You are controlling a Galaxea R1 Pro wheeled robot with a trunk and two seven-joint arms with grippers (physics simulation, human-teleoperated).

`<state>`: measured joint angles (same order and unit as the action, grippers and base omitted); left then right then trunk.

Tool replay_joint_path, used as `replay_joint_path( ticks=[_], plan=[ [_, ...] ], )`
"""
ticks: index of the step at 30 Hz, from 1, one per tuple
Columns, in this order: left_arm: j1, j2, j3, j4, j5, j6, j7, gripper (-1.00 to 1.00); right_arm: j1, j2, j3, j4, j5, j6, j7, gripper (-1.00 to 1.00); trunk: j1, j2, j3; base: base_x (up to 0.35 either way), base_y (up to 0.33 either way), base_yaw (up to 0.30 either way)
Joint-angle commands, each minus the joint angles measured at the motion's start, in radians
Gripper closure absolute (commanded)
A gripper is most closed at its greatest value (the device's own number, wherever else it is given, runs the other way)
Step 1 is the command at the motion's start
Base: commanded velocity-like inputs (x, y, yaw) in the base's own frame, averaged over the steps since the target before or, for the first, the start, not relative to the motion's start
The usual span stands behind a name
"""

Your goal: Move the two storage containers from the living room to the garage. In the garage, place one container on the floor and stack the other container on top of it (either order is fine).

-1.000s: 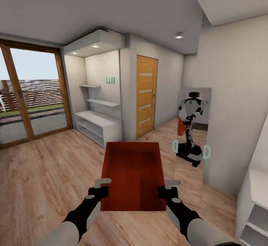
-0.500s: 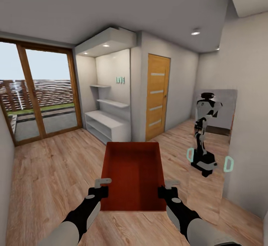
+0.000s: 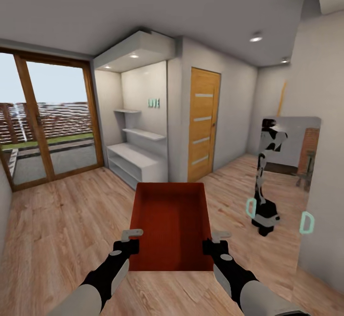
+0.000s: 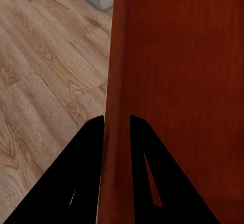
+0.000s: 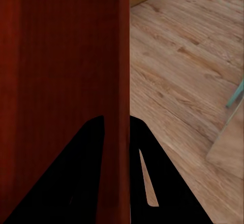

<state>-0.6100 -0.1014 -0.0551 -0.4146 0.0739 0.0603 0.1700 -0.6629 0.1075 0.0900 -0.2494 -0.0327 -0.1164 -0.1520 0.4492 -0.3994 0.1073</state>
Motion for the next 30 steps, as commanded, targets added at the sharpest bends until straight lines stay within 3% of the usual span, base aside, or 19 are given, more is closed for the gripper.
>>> replay_joint_path(
  ticks=[1,20,30],
  plan=[
    [-0.001,0.000,0.061,-0.023,0.027,0.007,0.034,1.00,0.000,0.000,0.002,0.002,-0.009,-0.002,-0.006,1.00,0.001,-0.001,0.000,0.323,0.000,0.000],
    [-0.001,0.000,0.061,-0.024,0.027,0.007,0.034,1.00,0.000,0.001,0.002,0.002,-0.009,-0.001,-0.007,1.00,0.001,-0.001,0.000,0.323,0.000,0.000],
    [-0.001,0.000,0.061,-0.024,0.027,0.007,0.034,1.00,0.000,0.003,0.002,0.002,-0.009,0.000,-0.008,1.00,0.001,-0.001,0.000,0.323,0.000,-0.197]
  ],
)
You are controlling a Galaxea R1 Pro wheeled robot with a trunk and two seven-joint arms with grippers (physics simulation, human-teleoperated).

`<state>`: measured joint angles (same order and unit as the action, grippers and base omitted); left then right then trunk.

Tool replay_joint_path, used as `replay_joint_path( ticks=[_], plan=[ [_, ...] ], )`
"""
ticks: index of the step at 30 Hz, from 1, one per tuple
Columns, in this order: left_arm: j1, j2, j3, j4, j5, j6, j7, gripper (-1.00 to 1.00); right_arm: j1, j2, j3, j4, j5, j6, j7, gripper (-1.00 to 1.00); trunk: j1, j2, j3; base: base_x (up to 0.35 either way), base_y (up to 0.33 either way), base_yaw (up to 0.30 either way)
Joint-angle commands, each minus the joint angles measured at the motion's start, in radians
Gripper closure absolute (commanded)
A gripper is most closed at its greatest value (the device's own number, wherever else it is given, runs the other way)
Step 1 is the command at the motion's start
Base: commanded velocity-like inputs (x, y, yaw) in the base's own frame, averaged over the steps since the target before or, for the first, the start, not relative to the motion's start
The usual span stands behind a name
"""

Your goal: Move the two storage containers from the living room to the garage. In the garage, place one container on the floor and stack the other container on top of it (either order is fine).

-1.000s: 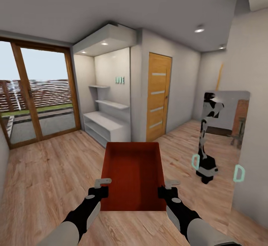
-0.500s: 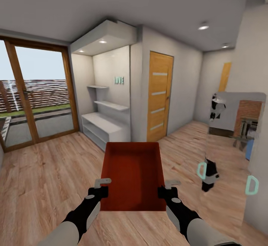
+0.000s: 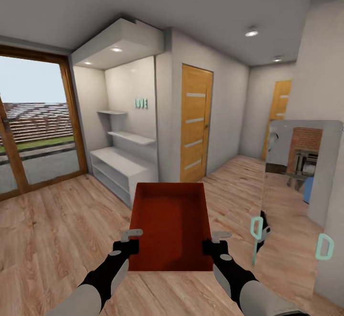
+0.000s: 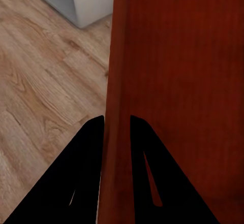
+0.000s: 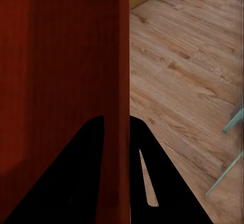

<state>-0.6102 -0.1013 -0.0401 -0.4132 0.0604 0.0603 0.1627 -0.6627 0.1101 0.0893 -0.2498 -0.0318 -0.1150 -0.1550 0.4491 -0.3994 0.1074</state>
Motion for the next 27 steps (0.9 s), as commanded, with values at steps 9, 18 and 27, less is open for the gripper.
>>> replay_joint_path(
  ticks=[9,18,27],
  plan=[
    [0.000,0.000,0.046,-0.025,0.041,0.007,0.041,1.00,0.000,0.000,0.003,0.003,-0.010,-0.002,-0.003,1.00,0.001,-0.001,0.000,0.323,0.000,-0.228],
    [0.000,0.000,0.046,-0.025,0.041,0.007,0.041,1.00,0.000,-0.001,0.003,0.003,-0.010,-0.002,-0.003,1.00,0.001,-0.001,0.000,0.323,0.000,-0.137],
    [0.000,0.000,0.046,-0.025,0.041,0.007,0.041,1.00,0.000,-0.001,0.003,0.003,-0.010,-0.002,-0.003,1.00,0.001,-0.001,0.000,0.323,0.000,-0.007]
  ],
)
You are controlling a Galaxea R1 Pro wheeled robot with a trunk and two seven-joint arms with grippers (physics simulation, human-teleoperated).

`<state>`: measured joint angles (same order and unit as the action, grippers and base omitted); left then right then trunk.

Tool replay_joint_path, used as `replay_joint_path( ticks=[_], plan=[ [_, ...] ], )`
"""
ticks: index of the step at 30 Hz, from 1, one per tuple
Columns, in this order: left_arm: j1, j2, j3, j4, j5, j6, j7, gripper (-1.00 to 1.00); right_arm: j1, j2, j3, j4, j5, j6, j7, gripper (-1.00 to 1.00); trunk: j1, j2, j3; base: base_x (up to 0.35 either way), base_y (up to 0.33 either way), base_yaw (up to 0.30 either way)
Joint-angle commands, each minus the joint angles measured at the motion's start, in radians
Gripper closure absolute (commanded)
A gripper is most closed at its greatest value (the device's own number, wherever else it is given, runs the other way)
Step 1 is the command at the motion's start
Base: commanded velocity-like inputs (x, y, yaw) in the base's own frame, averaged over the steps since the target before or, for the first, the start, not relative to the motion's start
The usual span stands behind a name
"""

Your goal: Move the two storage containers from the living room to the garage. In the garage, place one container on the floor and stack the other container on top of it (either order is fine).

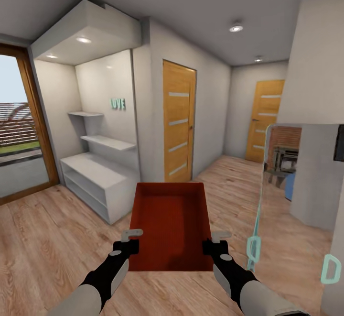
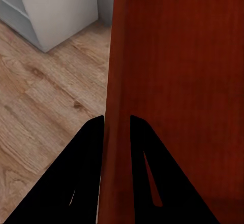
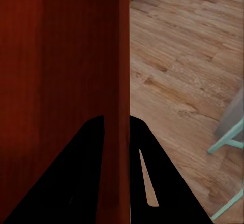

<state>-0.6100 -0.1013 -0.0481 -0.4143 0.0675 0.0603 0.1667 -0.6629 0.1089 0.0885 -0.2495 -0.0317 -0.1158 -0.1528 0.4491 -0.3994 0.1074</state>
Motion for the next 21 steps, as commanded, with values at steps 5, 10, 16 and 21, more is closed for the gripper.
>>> replay_joint_path(
  ticks=[5,10,16,21],
  plan=[
    [0.000,0.000,0.054,-0.024,0.034,0.007,0.037,1.00,0.000,0.000,0.003,0.003,-0.010,-0.002,-0.005,1.00,0.001,-0.001,0.000,0.323,0.000,0.000],
    [0.000,0.000,0.054,-0.024,0.034,0.007,0.037,1.00,0.000,0.000,0.003,0.003,-0.010,-0.002,-0.007,1.00,0.001,-0.001,0.000,0.323,0.000,0.000],
    [0.000,0.000,0.054,-0.024,0.034,0.007,0.037,1.00,0.000,0.000,0.003,0.003,-0.010,-0.004,-0.007,1.00,0.001,-0.001,0.000,0.323,0.000,0.000],
    [0.000,0.000,0.054,-0.024,0.034,0.007,0.037,1.00,0.000,0.001,0.003,0.003,-0.010,-0.004,-0.007,1.00,0.001,-0.001,0.000,0.323,0.000,0.000]
  ],
)
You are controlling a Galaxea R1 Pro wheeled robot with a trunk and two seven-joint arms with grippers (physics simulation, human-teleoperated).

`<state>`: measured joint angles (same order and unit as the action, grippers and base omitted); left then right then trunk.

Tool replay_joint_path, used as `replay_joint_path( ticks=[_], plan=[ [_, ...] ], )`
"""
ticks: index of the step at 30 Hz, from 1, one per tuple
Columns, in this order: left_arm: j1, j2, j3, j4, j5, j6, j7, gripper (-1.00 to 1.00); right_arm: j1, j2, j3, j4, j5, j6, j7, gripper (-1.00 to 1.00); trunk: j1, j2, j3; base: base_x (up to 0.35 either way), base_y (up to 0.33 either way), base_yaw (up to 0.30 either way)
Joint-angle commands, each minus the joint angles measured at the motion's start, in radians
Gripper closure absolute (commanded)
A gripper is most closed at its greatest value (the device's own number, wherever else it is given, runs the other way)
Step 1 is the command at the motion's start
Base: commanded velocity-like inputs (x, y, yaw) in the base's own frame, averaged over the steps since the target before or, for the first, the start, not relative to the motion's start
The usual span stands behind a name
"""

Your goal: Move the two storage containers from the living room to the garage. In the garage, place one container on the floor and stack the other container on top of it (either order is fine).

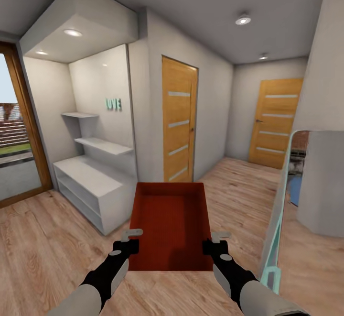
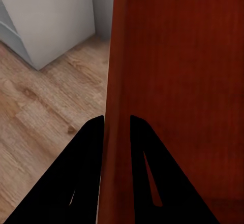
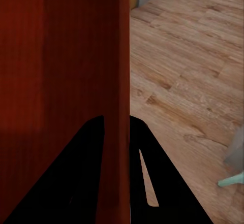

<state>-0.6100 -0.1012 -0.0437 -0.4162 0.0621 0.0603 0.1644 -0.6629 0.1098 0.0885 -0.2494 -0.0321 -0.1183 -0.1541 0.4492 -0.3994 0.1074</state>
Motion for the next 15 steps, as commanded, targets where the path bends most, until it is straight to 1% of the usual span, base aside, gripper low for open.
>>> replay_joint_path(
  ticks=[1,13,15],
  plan=[
    [-0.001,0.000,0.050,-0.023,0.039,0.007,0.040,1.00,0.000,0.000,0.004,0.002,-0.009,-0.001,-0.005,1.00,0.001,-0.001,0.000,0.323,0.000,0.000],
    [-0.001,0.000,0.050,-0.023,0.039,0.007,0.040,1.00,0.000,0.000,0.004,0.002,-0.009,0.000,-0.004,1.00,0.001,-0.001,0.000,0.323,0.000,0.000],
    [-0.001,0.000,0.050,-0.023,0.039,0.007,0.040,1.00,0.000,0.001,0.004,0.002,-0.010,0.000,-0.005,1.00,0.001,-0.001,0.000,0.323,0.000,-0.067]
  ],
)
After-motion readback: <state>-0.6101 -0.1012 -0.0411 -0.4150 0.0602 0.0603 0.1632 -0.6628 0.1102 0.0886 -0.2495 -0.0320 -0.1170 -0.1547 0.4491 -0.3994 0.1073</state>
